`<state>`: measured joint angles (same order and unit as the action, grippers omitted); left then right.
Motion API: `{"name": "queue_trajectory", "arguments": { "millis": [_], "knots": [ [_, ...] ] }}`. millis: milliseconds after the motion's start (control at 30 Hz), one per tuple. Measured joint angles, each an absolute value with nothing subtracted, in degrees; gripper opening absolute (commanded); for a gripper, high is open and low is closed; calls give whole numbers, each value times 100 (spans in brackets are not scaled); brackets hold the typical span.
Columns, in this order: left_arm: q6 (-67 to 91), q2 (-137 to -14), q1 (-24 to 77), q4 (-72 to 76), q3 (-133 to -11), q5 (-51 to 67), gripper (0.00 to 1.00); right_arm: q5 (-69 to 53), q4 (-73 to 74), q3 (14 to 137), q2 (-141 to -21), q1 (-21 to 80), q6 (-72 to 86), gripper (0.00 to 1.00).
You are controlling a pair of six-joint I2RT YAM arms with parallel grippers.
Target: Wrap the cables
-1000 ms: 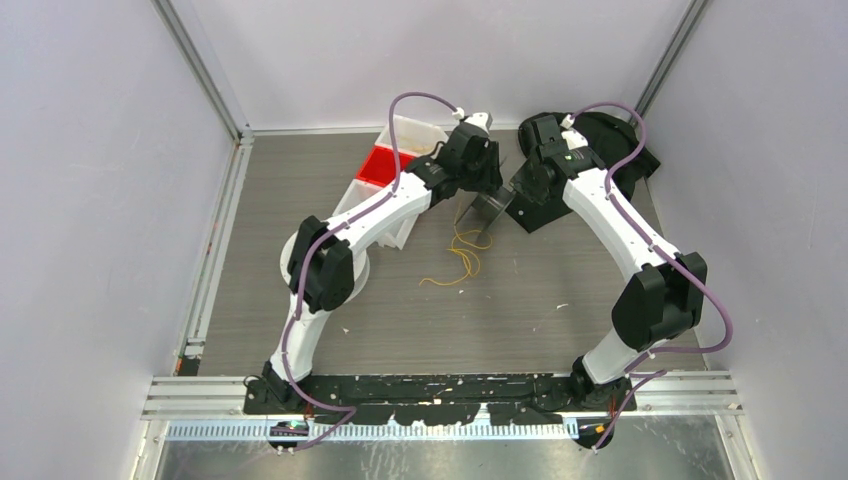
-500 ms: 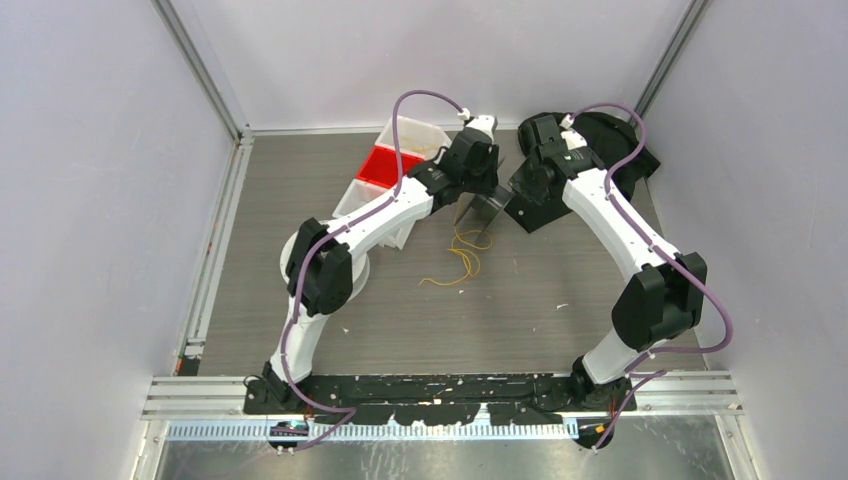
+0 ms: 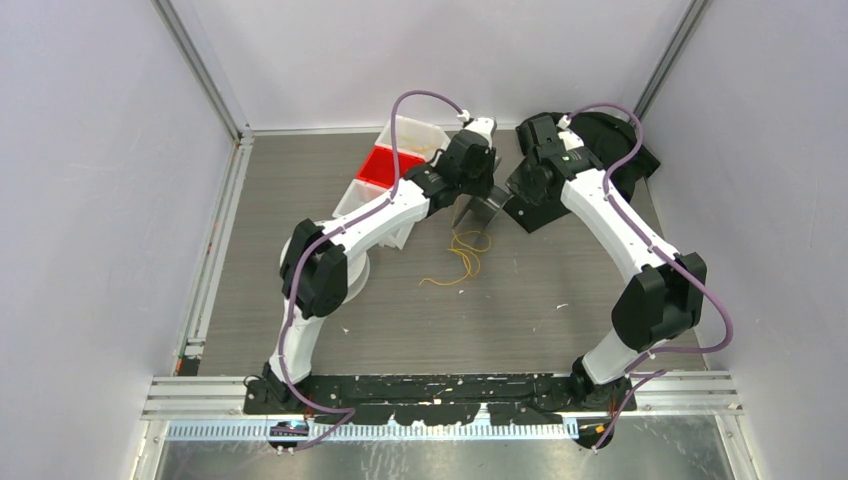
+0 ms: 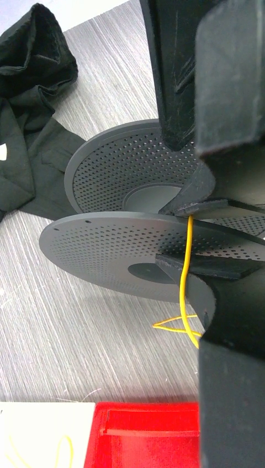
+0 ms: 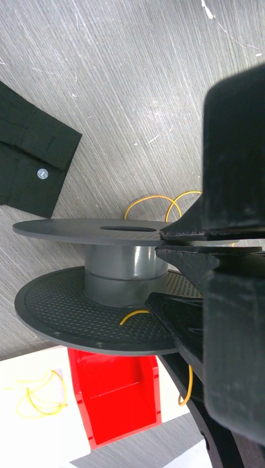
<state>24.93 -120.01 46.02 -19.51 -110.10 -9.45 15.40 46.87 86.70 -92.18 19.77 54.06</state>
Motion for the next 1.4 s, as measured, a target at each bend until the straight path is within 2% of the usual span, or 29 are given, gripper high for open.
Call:
{"name": "queue_trajectory", "arguments": {
  "millis": [100,300,467,500,533,567,667,700,1067,1100,1200,1267,1400],
  "knots": [
    [2359,-11920,4602,-1935,-10906,-893,22,1511,4779,8715,-9218,1997,5408,1],
    [2071,-11887,4615,-1942,-10881,-718,23,1507,5190,8960,-9247,1997,5406,1],
    [1933,-11848,4624,-1890,-10853,-635,41,1498,5347,9102,-9319,1997,5398,1],
    [1909,-11834,4624,-1870,-10842,-628,42,1474,5363,9118,-9332,1997,5406,1],
    [1887,-11824,4624,-1857,-10829,-620,42,1450,5367,9135,-9351,1999,5408,1],
    [1881,-11808,4624,-1835,-10807,-615,37,1424,5367,9159,-9369,1999,5411,0],
    [1813,-11795,4628,-1769,-10742,-624,5,1417,5389,9172,-9380,1999,5408,1],
    [1715,-11795,4628,-1772,-10726,-657,1,1406,5402,9174,-9380,2003,5411,1],
    [1531,-11775,4652,-1787,-10560,-794,1,1382,5463,9266,-9380,2036,5384,0],
    [1527,-11775,4652,-1785,-10558,-792,0,1382,5465,9266,-9380,2036,5384,5],
    [1483,-11721,4650,-1747,-10466,-744,1,1354,5463,9266,-9380,2036,5378,36],
    [1487,-11660,4650,-1739,-10370,-676,0,1282,5395,9273,-9378,2043,5374,50],
    [1507,-11308,4560,-1765,-9950,-196,0,1273,5367,9415,-9336,2010,5225,59]
  ]
}}
